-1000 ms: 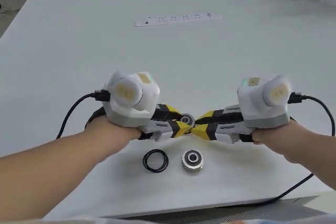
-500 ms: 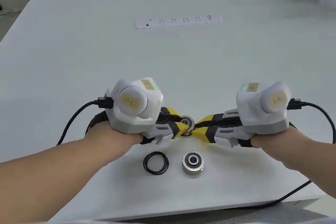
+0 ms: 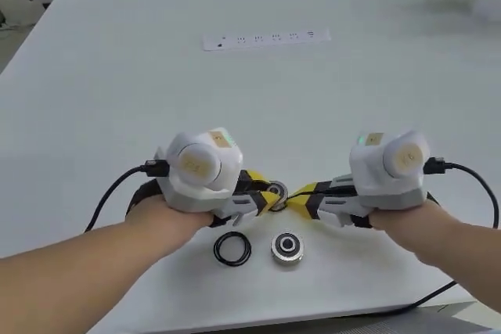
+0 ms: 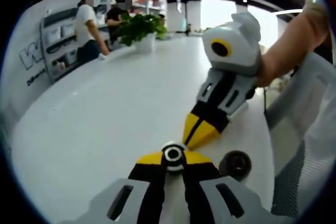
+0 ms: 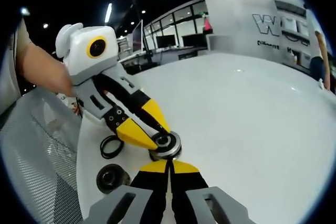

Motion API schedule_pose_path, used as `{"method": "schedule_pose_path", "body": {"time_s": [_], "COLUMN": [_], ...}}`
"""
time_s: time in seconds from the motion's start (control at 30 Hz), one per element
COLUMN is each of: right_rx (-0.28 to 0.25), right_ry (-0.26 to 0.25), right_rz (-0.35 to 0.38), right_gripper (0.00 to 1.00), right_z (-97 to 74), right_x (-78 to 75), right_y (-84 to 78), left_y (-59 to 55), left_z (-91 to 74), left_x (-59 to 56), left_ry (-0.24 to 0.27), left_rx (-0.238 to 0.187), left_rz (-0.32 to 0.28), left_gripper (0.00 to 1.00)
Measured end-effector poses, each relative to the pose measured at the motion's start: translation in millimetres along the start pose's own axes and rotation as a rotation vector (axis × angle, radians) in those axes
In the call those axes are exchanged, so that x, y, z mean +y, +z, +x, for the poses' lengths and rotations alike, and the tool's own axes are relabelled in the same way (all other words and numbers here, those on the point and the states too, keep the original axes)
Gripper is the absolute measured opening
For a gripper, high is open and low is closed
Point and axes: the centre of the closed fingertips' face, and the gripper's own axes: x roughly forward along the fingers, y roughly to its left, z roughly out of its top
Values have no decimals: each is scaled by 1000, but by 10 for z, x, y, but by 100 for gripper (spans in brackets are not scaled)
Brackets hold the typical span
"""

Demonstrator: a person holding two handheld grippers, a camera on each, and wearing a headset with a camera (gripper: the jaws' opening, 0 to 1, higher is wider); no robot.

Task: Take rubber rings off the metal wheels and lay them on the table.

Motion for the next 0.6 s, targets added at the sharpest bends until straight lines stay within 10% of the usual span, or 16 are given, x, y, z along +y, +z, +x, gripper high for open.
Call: {"method": "schedule_pose_path", "body": {"time_s": [0.6], "right_rx": [-79], "right_ry": [9], "right_rz": [205], "right_gripper": [0], "right_z": [-94], "right_x": [18], "right_y": [95], "left_y": [-18], "left_z": [-19], "left_x": [-16], "left_ry": [5], "left_rx": [7], "left_rz": [5], "left_gripper": [12]}}
